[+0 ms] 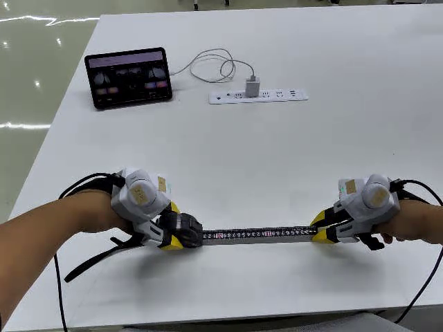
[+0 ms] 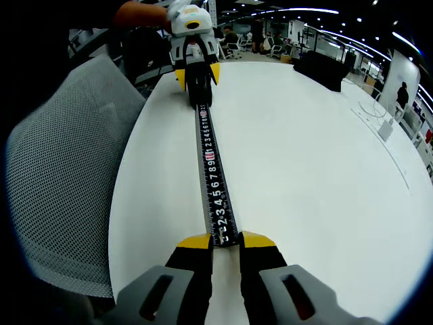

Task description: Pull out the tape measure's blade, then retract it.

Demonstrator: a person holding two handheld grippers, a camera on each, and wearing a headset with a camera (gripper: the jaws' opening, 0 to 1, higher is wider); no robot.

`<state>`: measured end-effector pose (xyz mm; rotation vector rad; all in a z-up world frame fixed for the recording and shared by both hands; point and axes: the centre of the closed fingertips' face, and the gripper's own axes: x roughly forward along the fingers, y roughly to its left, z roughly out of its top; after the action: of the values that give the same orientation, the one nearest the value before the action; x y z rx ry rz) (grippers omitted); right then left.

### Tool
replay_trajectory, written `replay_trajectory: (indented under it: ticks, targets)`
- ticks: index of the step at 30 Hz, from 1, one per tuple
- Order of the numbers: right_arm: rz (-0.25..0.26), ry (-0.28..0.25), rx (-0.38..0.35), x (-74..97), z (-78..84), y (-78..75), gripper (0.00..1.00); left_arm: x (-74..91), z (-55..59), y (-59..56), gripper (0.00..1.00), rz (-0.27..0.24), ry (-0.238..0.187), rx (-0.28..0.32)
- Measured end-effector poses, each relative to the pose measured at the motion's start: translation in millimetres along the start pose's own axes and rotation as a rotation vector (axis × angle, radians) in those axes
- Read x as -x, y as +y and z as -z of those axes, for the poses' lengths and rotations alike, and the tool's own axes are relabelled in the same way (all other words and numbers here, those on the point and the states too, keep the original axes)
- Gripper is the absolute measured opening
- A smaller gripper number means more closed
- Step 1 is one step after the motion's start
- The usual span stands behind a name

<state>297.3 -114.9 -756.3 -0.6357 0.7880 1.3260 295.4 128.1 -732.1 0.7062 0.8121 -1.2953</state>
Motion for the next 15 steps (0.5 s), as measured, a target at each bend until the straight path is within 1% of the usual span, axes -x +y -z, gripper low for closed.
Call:
replay_trajectory:
  ticks: [5,12,15]
  targets:
    - [-0.006,0.001,-0.008,-0.3,-0.4,-0.3,0.1,0.5,0.2,0.6,0.34,0.004,-0.008,0.009]
    - [-0.018,0.029,0.008,-1.8,0.1,-0.9,0.11,-0.8,0.2,-0.3,0.35,0.012,0.013,-0.005]
    - [-0.019,0.043,0.018,-1.5,1.3,-0.6,0.11,-1.2,-0.7,0.2,0.35,0.008,0.011,0.0]
